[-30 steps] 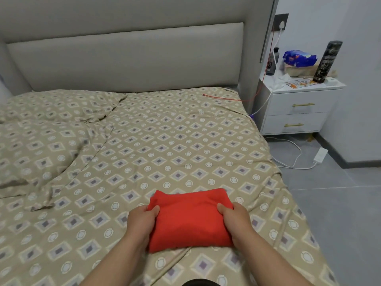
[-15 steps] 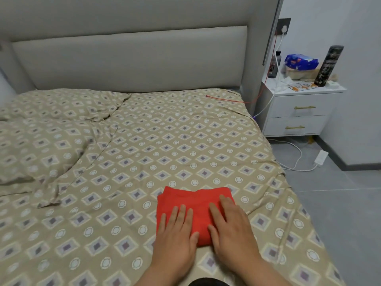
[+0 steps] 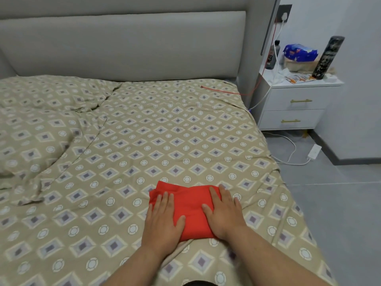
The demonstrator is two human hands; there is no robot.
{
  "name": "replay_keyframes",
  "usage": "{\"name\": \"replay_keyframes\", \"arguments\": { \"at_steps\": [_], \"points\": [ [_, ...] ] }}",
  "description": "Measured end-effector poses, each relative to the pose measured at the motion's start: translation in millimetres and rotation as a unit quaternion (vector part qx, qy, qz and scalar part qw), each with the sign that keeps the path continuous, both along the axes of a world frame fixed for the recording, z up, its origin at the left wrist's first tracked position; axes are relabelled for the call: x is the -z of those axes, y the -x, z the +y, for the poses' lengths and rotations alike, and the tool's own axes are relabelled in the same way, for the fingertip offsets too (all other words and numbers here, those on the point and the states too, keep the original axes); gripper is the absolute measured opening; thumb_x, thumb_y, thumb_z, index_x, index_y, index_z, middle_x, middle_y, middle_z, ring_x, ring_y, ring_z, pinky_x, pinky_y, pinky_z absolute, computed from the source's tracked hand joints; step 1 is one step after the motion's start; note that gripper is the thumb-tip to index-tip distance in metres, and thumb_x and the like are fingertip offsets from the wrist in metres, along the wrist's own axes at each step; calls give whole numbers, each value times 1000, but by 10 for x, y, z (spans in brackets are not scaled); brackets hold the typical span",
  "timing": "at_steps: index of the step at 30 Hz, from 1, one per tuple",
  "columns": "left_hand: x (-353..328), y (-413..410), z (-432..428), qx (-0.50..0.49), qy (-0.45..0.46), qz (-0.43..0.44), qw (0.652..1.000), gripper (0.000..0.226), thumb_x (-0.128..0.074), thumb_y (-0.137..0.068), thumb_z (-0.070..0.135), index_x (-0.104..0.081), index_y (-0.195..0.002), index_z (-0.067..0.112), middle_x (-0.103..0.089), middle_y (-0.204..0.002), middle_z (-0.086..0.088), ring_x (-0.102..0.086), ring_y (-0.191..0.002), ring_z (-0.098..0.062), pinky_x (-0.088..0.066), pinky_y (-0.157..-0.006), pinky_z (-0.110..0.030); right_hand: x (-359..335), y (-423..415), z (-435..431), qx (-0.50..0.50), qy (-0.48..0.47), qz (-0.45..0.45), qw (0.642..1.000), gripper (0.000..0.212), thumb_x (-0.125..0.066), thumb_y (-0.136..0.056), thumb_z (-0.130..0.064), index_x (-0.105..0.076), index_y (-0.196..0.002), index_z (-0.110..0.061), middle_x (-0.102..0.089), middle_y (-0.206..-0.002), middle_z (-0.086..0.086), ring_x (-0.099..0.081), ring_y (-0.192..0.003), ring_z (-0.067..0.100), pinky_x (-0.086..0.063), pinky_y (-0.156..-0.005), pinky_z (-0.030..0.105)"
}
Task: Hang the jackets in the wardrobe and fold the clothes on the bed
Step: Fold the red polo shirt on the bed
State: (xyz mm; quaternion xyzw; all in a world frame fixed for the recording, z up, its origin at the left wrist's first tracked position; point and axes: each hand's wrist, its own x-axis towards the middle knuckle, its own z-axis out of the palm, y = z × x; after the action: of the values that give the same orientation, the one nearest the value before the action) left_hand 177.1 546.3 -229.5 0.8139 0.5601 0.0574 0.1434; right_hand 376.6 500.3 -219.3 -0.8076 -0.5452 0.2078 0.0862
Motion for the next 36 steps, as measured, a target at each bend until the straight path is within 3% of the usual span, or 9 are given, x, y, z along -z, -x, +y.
{"name": "replay_keyframes", "arguments": {
  "at_steps": [4, 6, 9, 13, 17, 22, 26, 33, 36],
  "points": [
    [-139, 68, -17, -82, 72, -142, 984, 110, -61, -78, 65, -3, -158, 20, 6, -165, 4, 3, -151, -12, -5, -123, -33, -123, 20, -32, 27, -14, 30, 999, 80, -32, -95, -66, -5, -159, -26, -6, -166, 2, -10, -152, 20, -9, -123, 42],
    [-260, 107, -69, -166, 120, -252, 946, 121, -82, -61, 53, -15, -157, 22, -18, -161, 2, -24, -146, -17, -25, -119, -38, -175, 78, -128, 86, -53, 69, 992, 91, -47, -90, -65, -7, -158, -20, -25, -161, 3, -26, -147, 21, -23, -119, 39],
    [-319, 197, -192, -247, 181, -353, 884, 98, -88, -43, 43, -48, -131, 28, -62, -121, 2, -64, -105, -16, -54, -92, -41, -248, 178, -283, 175, -57, 147, 972, 88, -67, -82, -56, -29, -149, -13, -50, -140, 7, -49, -128, 25, -41, -107, 38],
    [-327, 353, -331, -316, 377, -482, 725, 74, -92, -44, 14, -63, -111, -2, -74, -96, -20, -73, -86, -38, -57, -78, -43, -336, 179, -514, 220, -44, 294, 929, 41, -77, -76, -38, -64, -109, -16, -69, -104, 1, -66, -99, 21, -52, -89, 33],
    [-415, 425, -527, -269, 442, -481, 707, 82, -94, -36, 11, -65, -109, -11, -71, -104, -27, -66, -103, -42, -46, -102, -51, -387, 64, -850, 284, -51, 468, 835, 30, -84, -71, -17, -74, -97, -7, -77, -83, 6, -73, -83, 24, -56, -86, 38],
    [-922, 177, -748, -268, 544, -500, 618, 50, -77, -69, 4, -61, -116, -6, -68, -107, -32, -69, -90, -50, -56, -80, -58, -702, -39, -1184, 330, -32, 669, 665, 37, -71, -87, -22, -65, -114, 3, -71, -106, 27, -69, -99, 41, -52, -93, 51],
    [-1386, -95, -826, -203, 517, -534, 637, 52, -72, -63, -4, -63, -114, -6, -71, -98, -29, -71, -69, -39, -59, -60, -45, -1203, -274, -1399, 306, -86, 706, 632, 40, -70, -83, -22, -64, -114, 1, -72, -104, 25, -73, -82, 38, -60, -63, 41],
    [-1963, -647, -1075, -72, 498, -527, 685, 53, -83, -68, 12, -65, -116, 0, -70, -110, -26, -72, -89, -39, -59, -68, -45, -1926, -858, -1938, 256, -176, 706, 637, 48, -70, -81, -38, -66, -114, -4, -71, -111, 23, -73, -90, 37, -60, -67, 42],
    [-1915, -868, -1276, -41, 491, -511, 704, 55, -82, -65, 11, -65, -117, 4, -72, -108, -21, -73, -92, -35, -59, -70, -40, -1834, -1015, -2264, 281, -181, 687, 646, 40, -66, -86, -29, -67, -114, -2, -71, -110, 23, -71, -93, 38, -57, -78, 45]
  ]
}}
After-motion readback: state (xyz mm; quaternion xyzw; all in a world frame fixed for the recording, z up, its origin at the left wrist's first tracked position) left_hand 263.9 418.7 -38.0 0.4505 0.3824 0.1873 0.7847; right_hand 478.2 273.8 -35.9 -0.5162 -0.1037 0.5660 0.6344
